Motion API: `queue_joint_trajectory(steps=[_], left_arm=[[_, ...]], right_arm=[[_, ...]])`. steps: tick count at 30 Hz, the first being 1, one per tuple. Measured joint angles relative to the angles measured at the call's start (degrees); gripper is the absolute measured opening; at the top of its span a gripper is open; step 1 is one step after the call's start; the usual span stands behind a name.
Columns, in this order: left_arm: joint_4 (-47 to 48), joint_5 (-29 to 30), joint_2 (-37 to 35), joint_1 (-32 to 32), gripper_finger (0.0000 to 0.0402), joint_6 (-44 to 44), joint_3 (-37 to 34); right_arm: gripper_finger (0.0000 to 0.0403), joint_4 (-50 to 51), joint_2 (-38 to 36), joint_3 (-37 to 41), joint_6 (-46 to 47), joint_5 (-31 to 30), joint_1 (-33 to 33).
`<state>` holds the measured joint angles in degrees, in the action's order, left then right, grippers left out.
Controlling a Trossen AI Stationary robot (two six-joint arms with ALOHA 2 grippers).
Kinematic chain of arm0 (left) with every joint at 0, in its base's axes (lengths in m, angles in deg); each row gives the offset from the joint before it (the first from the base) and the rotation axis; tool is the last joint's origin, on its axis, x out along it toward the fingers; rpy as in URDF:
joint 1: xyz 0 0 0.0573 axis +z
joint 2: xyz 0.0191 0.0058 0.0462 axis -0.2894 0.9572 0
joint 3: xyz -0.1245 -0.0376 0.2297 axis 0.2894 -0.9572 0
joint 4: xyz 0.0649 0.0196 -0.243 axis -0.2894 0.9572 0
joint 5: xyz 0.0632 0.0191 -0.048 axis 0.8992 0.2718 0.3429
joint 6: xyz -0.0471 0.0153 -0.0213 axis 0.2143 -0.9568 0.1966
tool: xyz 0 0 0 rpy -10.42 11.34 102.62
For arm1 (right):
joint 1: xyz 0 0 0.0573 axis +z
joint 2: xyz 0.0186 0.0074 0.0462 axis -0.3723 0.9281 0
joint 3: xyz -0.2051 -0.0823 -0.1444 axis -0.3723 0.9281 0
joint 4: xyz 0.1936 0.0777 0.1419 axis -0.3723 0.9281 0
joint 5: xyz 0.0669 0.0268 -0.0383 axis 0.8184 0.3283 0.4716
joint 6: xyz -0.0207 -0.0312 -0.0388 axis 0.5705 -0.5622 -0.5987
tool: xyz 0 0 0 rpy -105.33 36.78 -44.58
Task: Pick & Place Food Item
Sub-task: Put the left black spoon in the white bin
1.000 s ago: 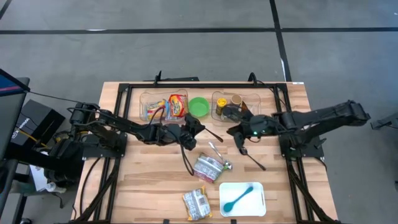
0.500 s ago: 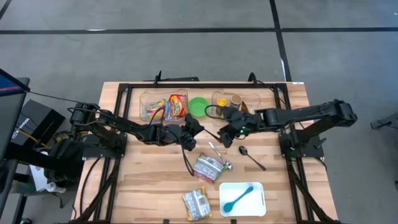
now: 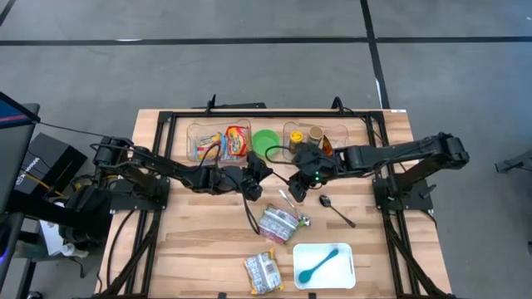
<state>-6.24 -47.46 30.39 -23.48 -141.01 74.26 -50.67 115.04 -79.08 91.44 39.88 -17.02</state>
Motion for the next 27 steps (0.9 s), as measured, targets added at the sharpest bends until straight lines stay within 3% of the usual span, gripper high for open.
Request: queue_joint_trajectory(steps=[18, 27], left_arm=[[0.02, -0.02, 0.02, 0.0, 0.001, 0.02, -0.02], [0.02, -0.02, 0.02, 0.0, 0.001, 0.04, -0.02]], right_arm=[[0.0096, 3.48, -0.02, 0.0, 2.92, 1.65, 0.0], [0.006, 3.48, -0.02, 0.0, 4.22, 3.43, 0.0]])
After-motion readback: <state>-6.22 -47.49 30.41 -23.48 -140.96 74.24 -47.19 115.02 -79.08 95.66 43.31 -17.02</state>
